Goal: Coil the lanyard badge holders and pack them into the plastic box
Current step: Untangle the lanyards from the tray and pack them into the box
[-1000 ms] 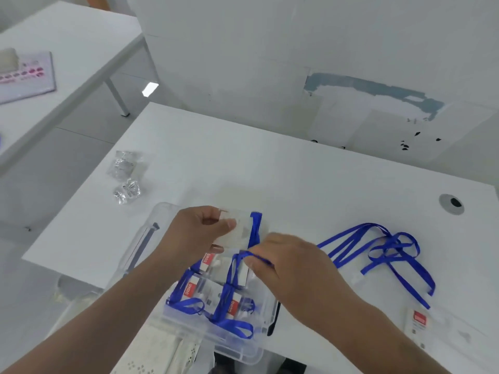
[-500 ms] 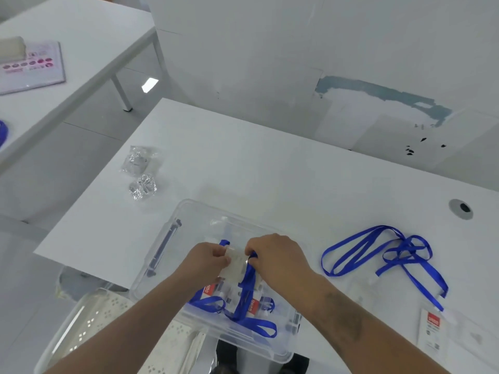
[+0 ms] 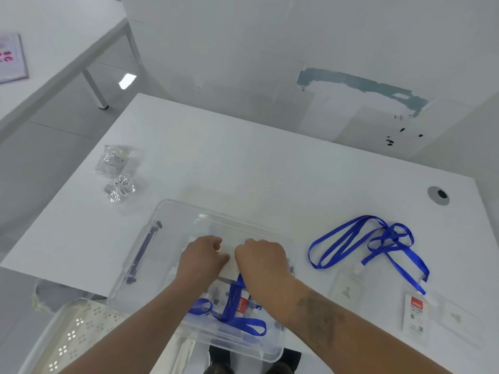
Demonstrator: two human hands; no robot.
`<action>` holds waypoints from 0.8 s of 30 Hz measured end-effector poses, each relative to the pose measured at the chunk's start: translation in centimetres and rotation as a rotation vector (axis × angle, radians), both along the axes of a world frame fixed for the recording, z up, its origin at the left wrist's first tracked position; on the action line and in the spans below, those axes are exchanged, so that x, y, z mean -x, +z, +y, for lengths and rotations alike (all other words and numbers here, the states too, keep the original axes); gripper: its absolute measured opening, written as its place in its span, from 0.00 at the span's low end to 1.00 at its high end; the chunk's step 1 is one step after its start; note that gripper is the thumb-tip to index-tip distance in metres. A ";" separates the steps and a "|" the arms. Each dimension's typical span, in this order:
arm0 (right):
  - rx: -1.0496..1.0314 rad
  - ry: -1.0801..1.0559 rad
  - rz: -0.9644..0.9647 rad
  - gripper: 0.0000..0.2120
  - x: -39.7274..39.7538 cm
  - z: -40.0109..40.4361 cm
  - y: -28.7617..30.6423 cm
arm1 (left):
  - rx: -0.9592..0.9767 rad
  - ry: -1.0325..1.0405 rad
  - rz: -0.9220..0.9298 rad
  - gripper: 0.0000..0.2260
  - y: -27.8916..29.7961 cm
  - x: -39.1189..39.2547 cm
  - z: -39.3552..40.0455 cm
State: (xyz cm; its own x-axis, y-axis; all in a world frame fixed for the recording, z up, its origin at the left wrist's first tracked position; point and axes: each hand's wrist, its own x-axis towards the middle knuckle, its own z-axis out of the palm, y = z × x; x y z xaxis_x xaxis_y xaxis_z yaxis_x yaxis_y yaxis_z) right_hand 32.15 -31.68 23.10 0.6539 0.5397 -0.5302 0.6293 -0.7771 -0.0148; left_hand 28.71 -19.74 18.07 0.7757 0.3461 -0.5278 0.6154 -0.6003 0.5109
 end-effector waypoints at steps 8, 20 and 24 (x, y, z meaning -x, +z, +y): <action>-0.600 -0.194 -0.333 0.06 0.3 -7.9 4.1 | 0.098 0.168 -0.328 0.06 8.3 0.5 -3.6; -0.371 -0.879 -0.219 0.08 0.6 -33.6 1.1 | 0.324 -0.198 -0.221 0.06 6.8 -3.5 -25.2; -0.291 -0.926 -0.127 0.12 0.7 -38.7 -1.3 | 0.294 -0.304 -0.081 0.09 3.4 -4.4 -31.3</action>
